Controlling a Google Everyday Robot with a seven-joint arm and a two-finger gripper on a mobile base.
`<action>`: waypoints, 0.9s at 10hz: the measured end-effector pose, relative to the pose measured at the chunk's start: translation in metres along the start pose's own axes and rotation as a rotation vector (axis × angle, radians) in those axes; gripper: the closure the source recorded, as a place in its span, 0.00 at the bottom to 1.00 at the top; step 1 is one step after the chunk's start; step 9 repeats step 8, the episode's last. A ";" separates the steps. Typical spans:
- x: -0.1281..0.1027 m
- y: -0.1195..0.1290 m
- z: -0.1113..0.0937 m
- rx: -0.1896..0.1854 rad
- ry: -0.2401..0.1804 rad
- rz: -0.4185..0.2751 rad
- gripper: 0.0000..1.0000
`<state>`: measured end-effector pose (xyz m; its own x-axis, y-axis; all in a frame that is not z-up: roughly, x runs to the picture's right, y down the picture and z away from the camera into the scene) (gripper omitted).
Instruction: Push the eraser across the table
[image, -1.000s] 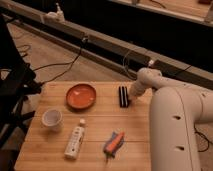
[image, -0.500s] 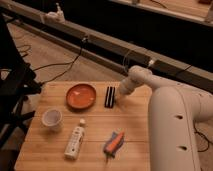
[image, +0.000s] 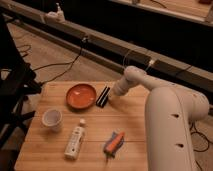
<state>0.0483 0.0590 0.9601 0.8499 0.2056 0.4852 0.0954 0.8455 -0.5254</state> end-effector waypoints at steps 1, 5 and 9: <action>-0.004 -0.003 0.002 0.001 -0.011 -0.006 1.00; -0.030 -0.020 0.003 0.016 -0.060 -0.063 0.98; -0.023 -0.019 -0.002 0.015 -0.049 -0.064 0.87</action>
